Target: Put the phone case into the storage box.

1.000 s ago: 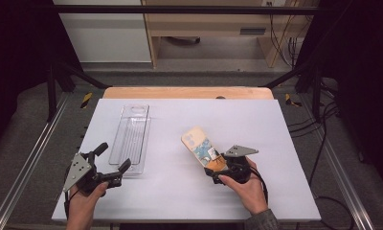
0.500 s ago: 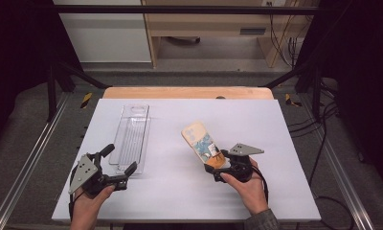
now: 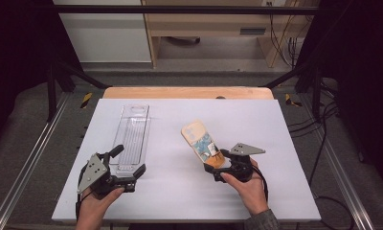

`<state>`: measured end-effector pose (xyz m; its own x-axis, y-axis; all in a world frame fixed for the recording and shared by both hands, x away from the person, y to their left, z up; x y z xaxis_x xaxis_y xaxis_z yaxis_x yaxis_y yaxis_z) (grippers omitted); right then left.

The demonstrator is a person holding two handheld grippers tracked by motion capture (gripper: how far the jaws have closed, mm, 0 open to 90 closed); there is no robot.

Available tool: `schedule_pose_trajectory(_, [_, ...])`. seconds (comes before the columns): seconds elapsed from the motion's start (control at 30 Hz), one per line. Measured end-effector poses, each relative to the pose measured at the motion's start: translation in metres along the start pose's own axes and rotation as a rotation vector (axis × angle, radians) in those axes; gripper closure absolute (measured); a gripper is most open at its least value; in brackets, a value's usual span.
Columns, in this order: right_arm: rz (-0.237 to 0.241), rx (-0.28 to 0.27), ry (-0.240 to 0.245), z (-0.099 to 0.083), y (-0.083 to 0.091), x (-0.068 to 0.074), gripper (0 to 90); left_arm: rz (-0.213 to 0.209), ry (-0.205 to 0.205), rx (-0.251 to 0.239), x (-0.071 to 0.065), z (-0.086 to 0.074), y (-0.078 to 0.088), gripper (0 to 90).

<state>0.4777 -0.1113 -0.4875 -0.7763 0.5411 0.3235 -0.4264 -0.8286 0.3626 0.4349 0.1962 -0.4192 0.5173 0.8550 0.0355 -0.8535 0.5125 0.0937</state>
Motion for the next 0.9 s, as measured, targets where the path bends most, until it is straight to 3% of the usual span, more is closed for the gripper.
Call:
schedule_pose_trajectory(0.27, [0.024, -0.020, 0.002, 0.009, -0.003, 0.003, 12.3, -0.024, -0.017, 0.010, -0.010, 0.007, -0.012, 1.7])
schedule_pose_trajectory(0.53, [0.035, -0.037, 0.010, 0.018, -0.002, 0.002, 12.4, -0.041, -0.032, 0.032, -0.012, 0.013, -0.027, 1.8])
schedule_pose_trajectory(0.9, [0.063, -0.058, 0.036, 0.031, -0.004, 0.012, 12.4, -0.050, -0.047, 0.049, -0.012, 0.028, -0.044, 1.8])
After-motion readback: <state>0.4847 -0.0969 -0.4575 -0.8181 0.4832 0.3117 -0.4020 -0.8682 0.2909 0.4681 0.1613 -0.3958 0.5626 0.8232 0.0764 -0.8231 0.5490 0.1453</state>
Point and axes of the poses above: each handheld gripper's, and its own axes: y roughly backward along the jaws, z roughly out of its top, x roughly to its left, the point moved 6 cm from there along -y, roughly forward along the jaws, and after that the axes turned 11 degrees about z, right-handed, at the moved point
